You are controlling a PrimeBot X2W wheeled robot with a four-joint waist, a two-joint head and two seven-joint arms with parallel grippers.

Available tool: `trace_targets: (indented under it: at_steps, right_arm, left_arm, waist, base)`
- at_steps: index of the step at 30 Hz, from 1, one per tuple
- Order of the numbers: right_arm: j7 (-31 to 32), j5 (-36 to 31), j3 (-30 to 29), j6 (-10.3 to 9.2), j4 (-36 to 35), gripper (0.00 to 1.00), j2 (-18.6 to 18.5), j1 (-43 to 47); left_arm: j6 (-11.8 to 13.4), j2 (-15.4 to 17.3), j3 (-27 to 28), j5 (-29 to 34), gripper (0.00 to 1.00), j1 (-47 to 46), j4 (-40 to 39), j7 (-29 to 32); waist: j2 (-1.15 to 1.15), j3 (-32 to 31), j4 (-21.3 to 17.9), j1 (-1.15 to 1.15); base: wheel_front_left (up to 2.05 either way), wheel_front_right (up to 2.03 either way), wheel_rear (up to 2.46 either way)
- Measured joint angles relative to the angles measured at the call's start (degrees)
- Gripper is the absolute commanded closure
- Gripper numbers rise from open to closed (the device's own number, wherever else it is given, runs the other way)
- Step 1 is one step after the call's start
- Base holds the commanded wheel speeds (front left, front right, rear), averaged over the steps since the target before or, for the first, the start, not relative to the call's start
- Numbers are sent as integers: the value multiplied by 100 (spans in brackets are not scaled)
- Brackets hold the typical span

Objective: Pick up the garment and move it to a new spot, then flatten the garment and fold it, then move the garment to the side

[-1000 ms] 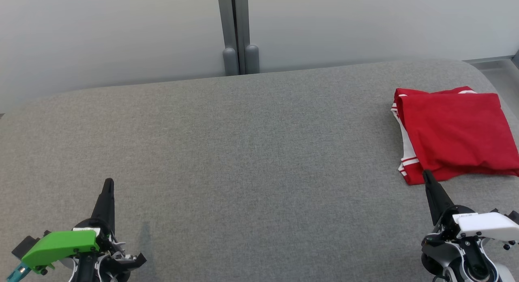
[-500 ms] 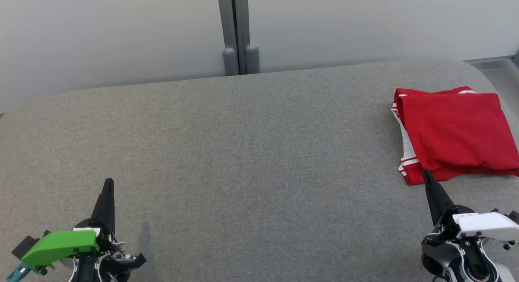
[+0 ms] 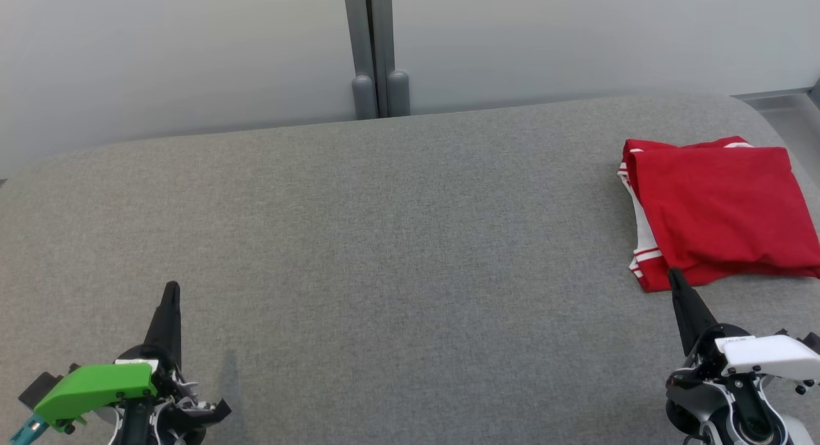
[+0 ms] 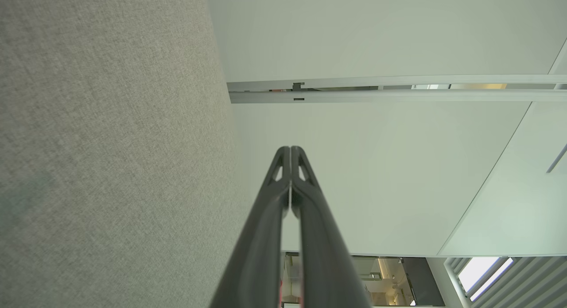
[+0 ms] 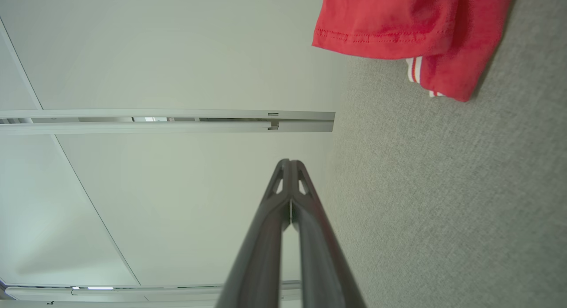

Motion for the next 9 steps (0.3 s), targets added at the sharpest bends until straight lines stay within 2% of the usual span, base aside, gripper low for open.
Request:
trace_targets:
  at_steps: [9]
  right_arm:
    - [0,0,0,0,0,100,0,0]
  left_arm:
    - [0,0,1,0,100,0,0,0]
  waist:
    - [0,0,0,0]
  base:
    - [0,0,0]
